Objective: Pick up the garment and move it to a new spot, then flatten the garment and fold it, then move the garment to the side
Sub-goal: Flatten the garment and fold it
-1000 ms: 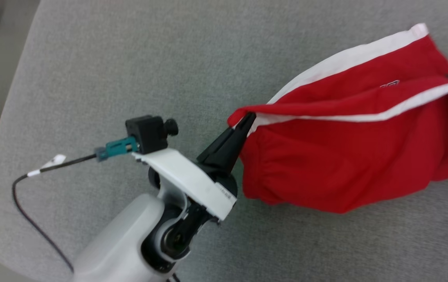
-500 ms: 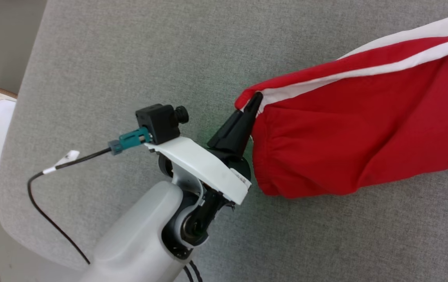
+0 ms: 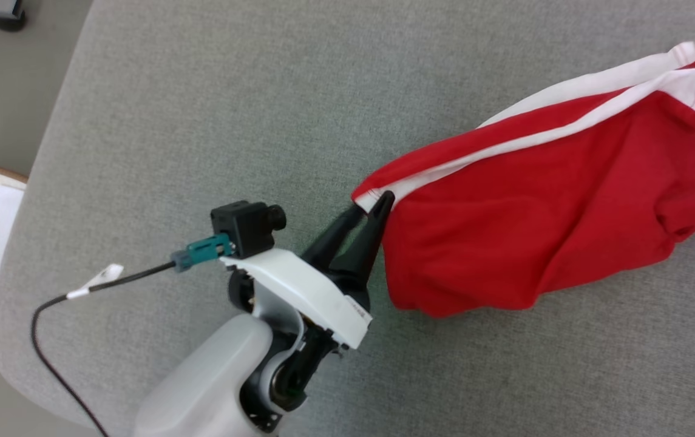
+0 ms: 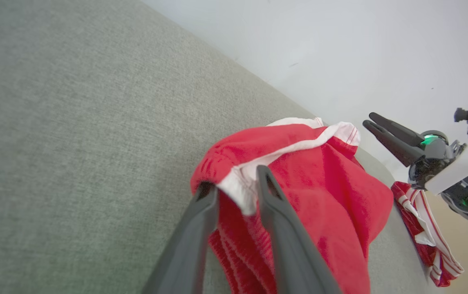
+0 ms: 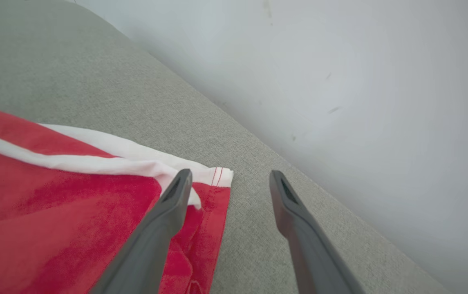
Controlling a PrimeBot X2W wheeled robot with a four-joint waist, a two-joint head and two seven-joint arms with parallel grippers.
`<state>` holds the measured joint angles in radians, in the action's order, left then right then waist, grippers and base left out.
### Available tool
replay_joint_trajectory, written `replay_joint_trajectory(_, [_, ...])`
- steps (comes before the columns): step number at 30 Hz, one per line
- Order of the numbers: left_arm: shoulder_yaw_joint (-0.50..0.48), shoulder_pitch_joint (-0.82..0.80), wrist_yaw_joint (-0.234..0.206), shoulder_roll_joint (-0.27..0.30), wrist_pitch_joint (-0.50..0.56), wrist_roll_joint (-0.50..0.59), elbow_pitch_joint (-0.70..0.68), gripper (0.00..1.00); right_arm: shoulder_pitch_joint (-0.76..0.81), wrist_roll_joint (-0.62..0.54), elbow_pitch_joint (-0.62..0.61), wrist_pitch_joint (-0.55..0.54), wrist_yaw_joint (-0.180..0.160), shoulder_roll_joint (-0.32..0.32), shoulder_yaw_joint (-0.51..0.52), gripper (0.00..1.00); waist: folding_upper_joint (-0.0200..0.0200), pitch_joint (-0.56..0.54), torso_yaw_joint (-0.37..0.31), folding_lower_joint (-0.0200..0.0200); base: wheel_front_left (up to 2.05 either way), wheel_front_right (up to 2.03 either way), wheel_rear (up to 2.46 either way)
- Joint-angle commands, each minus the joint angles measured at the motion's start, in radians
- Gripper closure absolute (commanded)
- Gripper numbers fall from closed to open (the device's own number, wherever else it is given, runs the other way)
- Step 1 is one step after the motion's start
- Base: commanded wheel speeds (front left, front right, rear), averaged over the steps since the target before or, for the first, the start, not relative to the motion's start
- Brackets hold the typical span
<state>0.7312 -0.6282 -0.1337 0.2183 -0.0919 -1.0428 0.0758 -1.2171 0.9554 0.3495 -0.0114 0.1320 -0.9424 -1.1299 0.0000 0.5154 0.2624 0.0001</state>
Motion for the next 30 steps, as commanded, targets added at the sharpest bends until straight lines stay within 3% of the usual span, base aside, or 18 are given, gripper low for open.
replay_joint_trajectory(1, [0.001,0.012,-0.012,0.020,-0.010,0.025,-0.005,0.00,0.019,0.028,0.016,0.003,-0.003,0.004,0.019,0.00,0.0000,-0.022,-0.011,-0.0001,0.00,0.00,0.00])
replay_joint_trajectory(9, [0.034,0.007,-0.073,0.080,-0.063,0.158,-0.040,0.00,0.117,0.172,0.086,-0.083,-0.003,0.060,0.110,0.00,0.0000,-0.048,-0.019,-0.0001,0.00,0.00,0.00])
replay_joint_trajectory(15, [0.052,-0.011,-0.173,0.128,-0.145,0.353,-0.051,0.00,0.160,0.197,0.132,-0.151,-0.003,0.131,0.162,0.00,0.0000,-0.053,-0.015,-0.0001,0.00,0.00,0.00])
replay_joint_trajectory(19, [0.045,0.021,-0.222,0.127,-0.167,0.453,-0.060,0.00,0.174,0.180,0.195,-0.230,-0.003,0.172,0.195,0.00,0.0000,-0.059,-0.003,-0.0001,0.00,0.00,0.00])
replay_joint_trajectory(25, [0.014,0.081,-0.241,0.086,-0.172,0.585,-0.099,0.00,0.203,0.218,0.287,-0.374,-0.003,0.258,0.264,0.00,0.0000,-0.056,0.024,-0.0001,0.00,0.00,0.00])
replay_joint_trajectory(30, [-0.029,0.141,-0.211,0.034,-0.172,0.643,-0.106,0.00,0.229,0.224,0.308,-0.463,-0.001,0.307,0.299,0.00,0.0000,-0.056,0.048,-0.0001,0.00,0.00,0.00])
